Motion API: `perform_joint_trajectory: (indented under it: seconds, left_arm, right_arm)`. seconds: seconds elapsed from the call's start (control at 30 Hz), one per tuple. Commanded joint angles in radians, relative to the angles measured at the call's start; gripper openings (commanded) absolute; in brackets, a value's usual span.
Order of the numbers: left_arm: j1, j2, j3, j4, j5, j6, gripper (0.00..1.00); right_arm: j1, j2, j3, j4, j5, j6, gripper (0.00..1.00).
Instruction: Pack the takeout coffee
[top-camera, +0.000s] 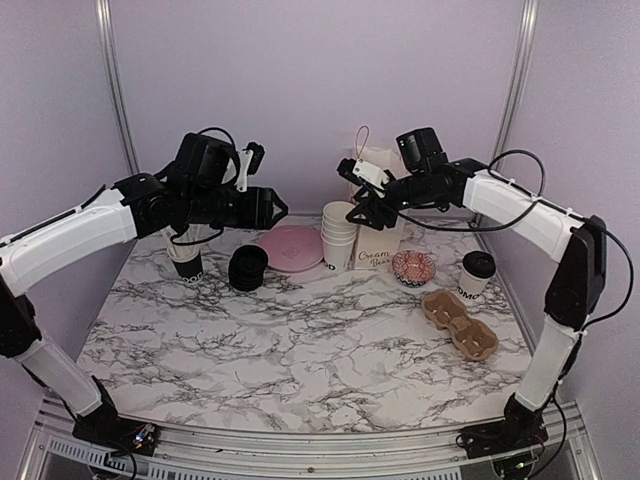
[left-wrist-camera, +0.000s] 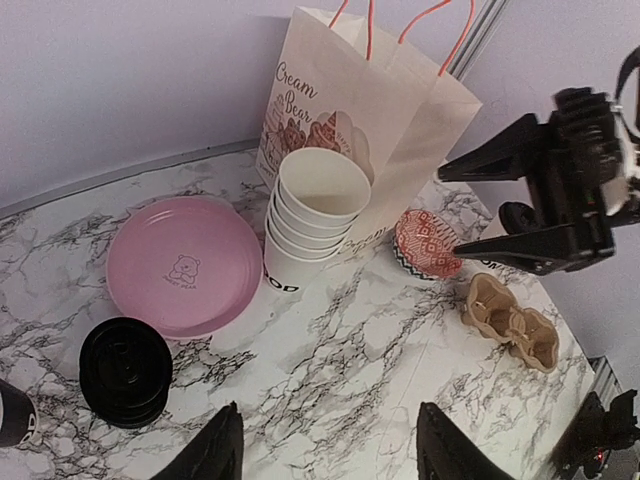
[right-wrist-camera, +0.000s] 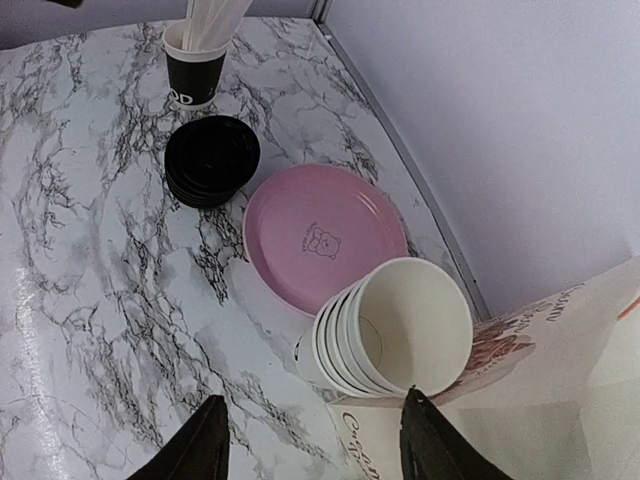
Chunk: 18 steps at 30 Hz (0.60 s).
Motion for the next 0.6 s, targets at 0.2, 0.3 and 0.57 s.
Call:
perform_joint_trajectory:
  seconds: [0.2, 0.3, 0.57]
  left_arm:
    - [-0.019, -0.26, -0.268, 0.096, -0.047, -0.052, 0.62]
    - [-0.02, -0.278, -0.29, 0.105, -0.048, -0.054, 0.63]
    - [-0.024, -0.284, -0.318, 0.124, -0.042, -0.05, 0.63]
  right_arm:
    - [0.044, 0.309, 0.34, -0.093, 0.119, 0.07, 0.56]
    - [0.043, 0.36, 0.389, -0.124, 0.149, 0.082, 0.55]
    - [0.044, 0.415, 0.441, -0.148, 0.158, 0.092, 0.47]
